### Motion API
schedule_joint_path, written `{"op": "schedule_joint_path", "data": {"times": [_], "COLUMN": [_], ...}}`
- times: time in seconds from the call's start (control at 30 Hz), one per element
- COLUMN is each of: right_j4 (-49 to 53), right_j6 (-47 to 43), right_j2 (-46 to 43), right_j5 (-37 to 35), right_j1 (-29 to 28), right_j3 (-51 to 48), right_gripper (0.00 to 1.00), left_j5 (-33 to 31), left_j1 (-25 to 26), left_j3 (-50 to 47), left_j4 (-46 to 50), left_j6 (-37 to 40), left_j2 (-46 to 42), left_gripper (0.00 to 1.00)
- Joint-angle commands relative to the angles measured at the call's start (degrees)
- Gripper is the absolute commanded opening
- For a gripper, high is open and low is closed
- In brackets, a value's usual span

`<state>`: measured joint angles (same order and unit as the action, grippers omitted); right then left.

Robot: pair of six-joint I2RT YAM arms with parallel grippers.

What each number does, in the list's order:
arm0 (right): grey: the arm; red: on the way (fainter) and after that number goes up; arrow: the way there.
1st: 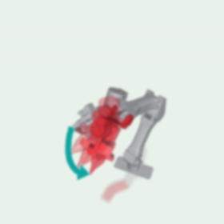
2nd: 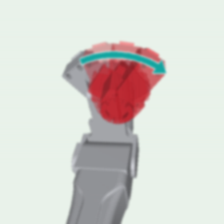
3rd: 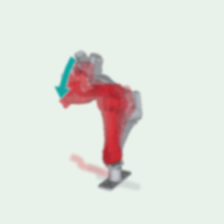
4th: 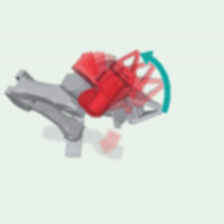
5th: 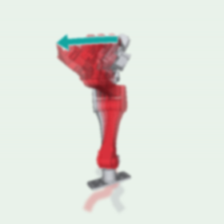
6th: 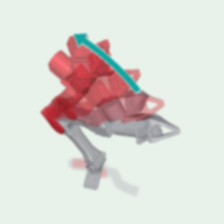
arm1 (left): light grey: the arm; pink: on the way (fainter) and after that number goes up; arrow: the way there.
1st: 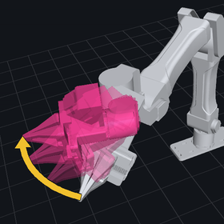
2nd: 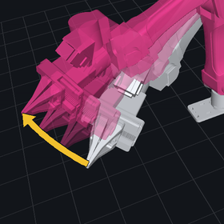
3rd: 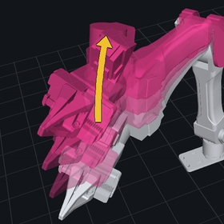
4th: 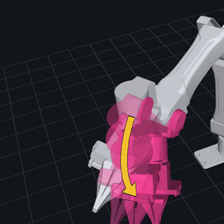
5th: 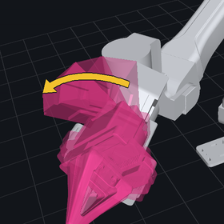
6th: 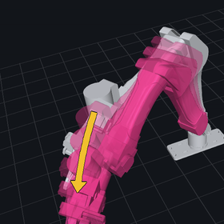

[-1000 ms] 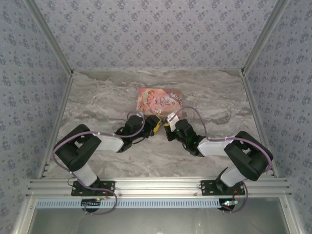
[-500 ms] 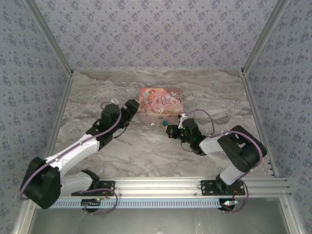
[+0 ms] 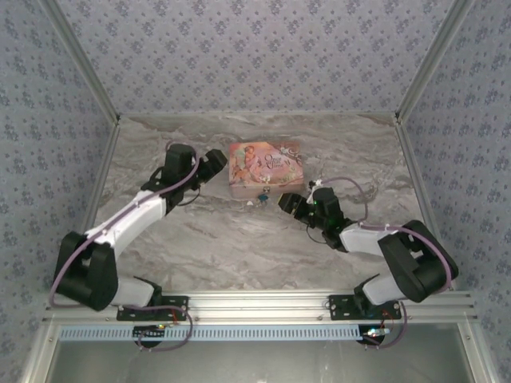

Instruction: Unlock the padlock with the key

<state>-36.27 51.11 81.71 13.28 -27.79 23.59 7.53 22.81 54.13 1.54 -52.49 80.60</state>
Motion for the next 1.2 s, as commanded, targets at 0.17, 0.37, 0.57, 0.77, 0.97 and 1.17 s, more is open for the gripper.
{"op": "schedule_joint_path", "data": {"times": [0.17, 0.37, 0.57, 0.77, 0.97, 1.17], "right_j4": [-12.08, -18.10, -27.06, -32.33, -32.93, -33.30], "right_j6": [-10.31, -12.75, -14.55, -17.15, -17.04, -16.36], "right_j2": [5.50, 12.43, 19.63, 23.68, 25.99, 28.44], "right_j5": [12.27, 10.53, 7.91, 9.22, 11.26, 12.59], "right_j1": [2.35, 0.83, 0.44, 0.28, 0.28, 0.28], "right_j3": [1.58, 3.85, 4.48, 5.75, 8.14, 9.92], "right_gripper": [0.73, 0.71, 0.68, 0.64, 0.61, 0.58], "left_j5": [11.83, 13.10, 13.88, 14.40, 15.50, 14.88], "left_j1": [-2.22, -2.92, -2.94, -2.86, -2.77, -2.42], "left_j3": [10.96, 14.12, 13.80, 11.97, 9.84, 9.14], "left_j4": [2.26, 2.46, 1.89, 1.03, -1.90, -2.60], "left_j6": [11.86, 12.94, 12.36, 11.76, 9.52, 8.86], "left_j2": [14.37, 21.14, 25.07, 26.48, 27.61, 27.68], "left_gripper": [0.89, 0.87, 0.83, 0.81, 0.78, 0.76]}}
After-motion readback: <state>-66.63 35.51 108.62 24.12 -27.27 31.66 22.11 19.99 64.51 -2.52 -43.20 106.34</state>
